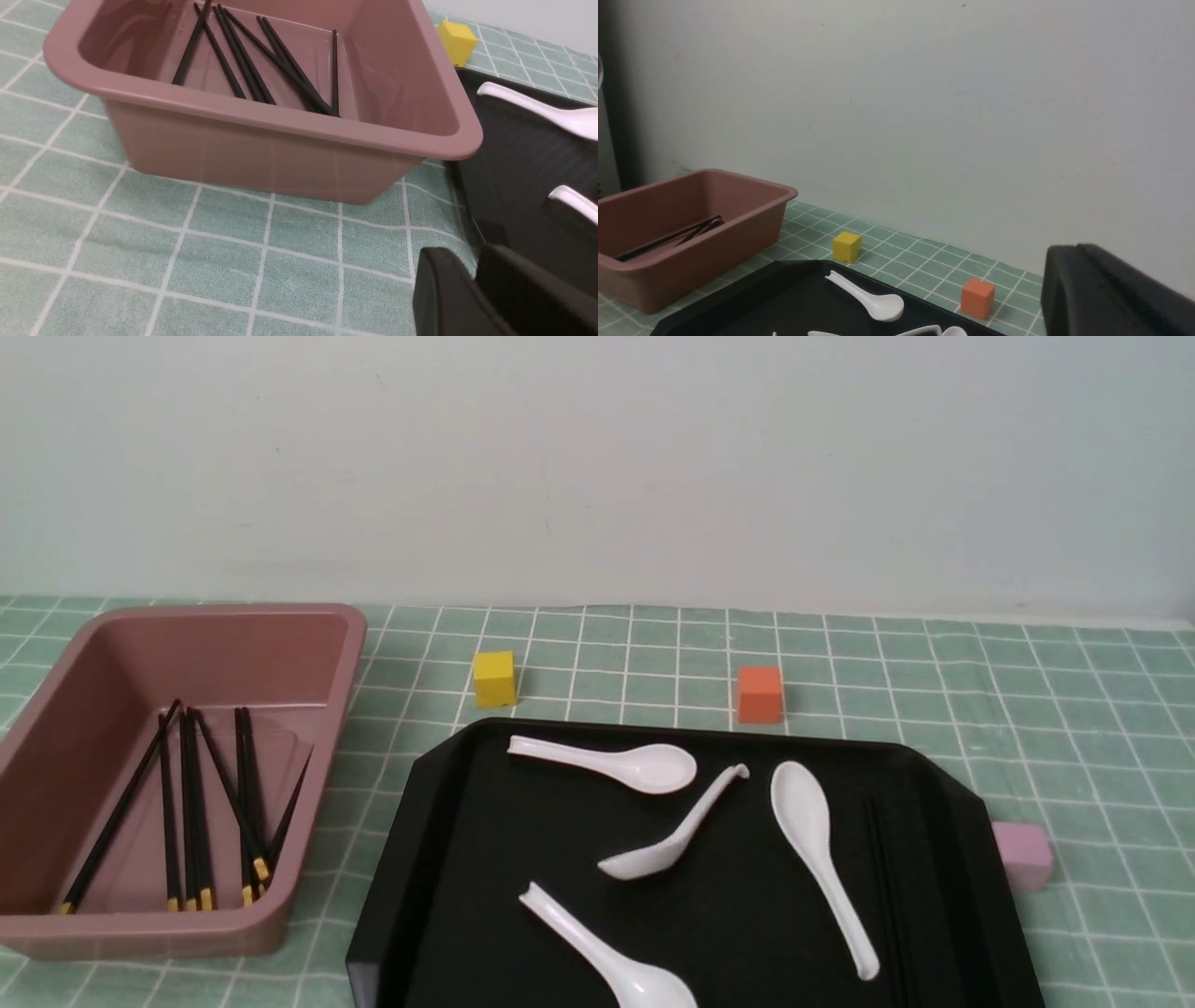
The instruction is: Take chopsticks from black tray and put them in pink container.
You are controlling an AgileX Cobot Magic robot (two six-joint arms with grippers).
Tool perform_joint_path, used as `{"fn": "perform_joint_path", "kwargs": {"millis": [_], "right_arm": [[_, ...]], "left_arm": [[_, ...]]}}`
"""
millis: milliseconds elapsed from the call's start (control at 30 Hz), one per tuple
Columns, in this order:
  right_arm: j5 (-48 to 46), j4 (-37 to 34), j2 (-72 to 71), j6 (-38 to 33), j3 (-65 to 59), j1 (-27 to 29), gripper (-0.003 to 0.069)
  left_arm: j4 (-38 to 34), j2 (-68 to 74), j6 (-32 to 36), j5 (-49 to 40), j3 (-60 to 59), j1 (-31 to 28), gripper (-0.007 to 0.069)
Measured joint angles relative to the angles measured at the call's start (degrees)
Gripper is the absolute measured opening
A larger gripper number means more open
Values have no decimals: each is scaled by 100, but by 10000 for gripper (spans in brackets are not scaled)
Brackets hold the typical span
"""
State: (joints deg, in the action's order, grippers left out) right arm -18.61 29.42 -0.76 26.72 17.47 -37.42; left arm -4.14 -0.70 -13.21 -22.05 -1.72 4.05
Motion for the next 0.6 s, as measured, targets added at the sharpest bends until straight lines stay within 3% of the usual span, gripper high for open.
{"fn": "perform_joint_path", "kwargs": {"millis": [367,500,600], "right_arm": [[0,-12,0,31,-12,0,13],[-9,-504,0,-43,-154,0,15],[-32,-1361,0,-589,-490,0,18]], "left_arm": [[-16,0,0,0,0,0,132],[-16,0,0,0,0,0,135],[-16,0,0,0,0,0,141]]}}
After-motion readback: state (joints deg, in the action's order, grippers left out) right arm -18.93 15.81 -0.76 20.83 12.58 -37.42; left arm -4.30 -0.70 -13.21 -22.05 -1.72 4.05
